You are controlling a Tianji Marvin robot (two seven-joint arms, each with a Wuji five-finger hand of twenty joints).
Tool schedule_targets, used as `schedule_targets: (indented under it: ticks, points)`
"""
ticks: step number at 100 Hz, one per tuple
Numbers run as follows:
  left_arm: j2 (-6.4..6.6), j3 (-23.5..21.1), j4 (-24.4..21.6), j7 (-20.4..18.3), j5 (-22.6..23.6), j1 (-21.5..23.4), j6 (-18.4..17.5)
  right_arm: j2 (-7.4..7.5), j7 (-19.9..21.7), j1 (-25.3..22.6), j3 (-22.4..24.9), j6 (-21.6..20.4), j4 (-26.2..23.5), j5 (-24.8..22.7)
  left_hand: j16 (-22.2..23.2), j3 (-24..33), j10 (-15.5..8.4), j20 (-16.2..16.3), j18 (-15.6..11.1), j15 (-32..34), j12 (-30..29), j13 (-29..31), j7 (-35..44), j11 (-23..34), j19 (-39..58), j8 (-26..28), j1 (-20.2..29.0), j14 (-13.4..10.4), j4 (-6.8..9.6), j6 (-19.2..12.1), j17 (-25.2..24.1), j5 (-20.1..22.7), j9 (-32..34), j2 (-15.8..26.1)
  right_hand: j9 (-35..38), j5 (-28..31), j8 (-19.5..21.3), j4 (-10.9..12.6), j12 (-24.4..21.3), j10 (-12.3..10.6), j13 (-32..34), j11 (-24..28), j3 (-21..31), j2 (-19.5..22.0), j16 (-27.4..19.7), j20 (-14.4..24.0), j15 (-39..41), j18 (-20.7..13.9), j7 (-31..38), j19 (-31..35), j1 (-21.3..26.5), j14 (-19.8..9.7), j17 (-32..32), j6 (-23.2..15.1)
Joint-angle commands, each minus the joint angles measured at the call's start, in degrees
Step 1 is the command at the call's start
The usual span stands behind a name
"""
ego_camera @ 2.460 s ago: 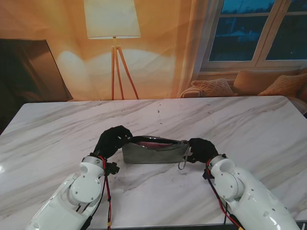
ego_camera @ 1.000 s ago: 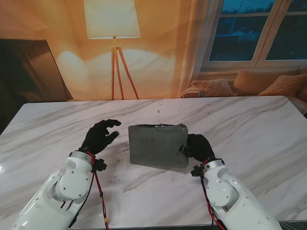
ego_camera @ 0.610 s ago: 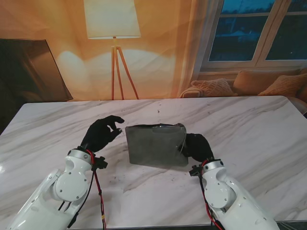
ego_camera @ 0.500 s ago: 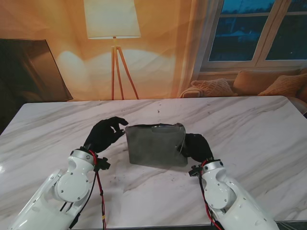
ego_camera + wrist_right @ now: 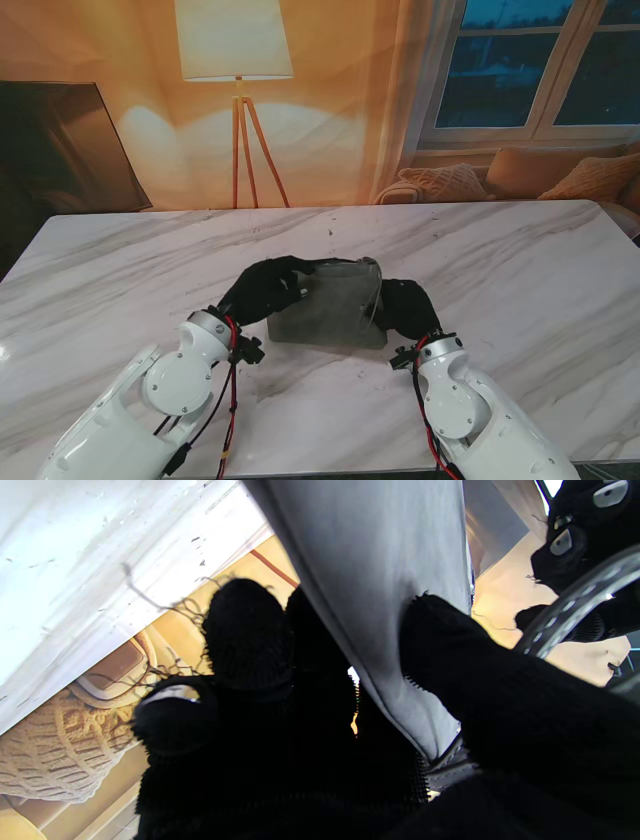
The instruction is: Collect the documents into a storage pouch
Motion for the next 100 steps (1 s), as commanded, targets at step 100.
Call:
schedule_targets:
  ticks: [100]
  points:
    - [-4.11,12.7,10.6,0.2,-7.0,-9.5,-0.7,0.24,-0.3,-0.5,-1.4,-0.7,-1.0,-3.4,-1.7,-1.0,1.5,-11.2,-3.6,12.7,-7.3,16.8,4.6,13.9,19.8,-0.1,-6.3,8.4,-0.66,3.8,22.1,9.5,9.3,-2.5,0.2,2.5,0.8,1.7,-0.4,0.4,-1.2,0.6,2.4,0.7,0.0,-1.3,-1.1,-3.2,3.5,-0.4,2.5,0.7,-0.7,-5.1]
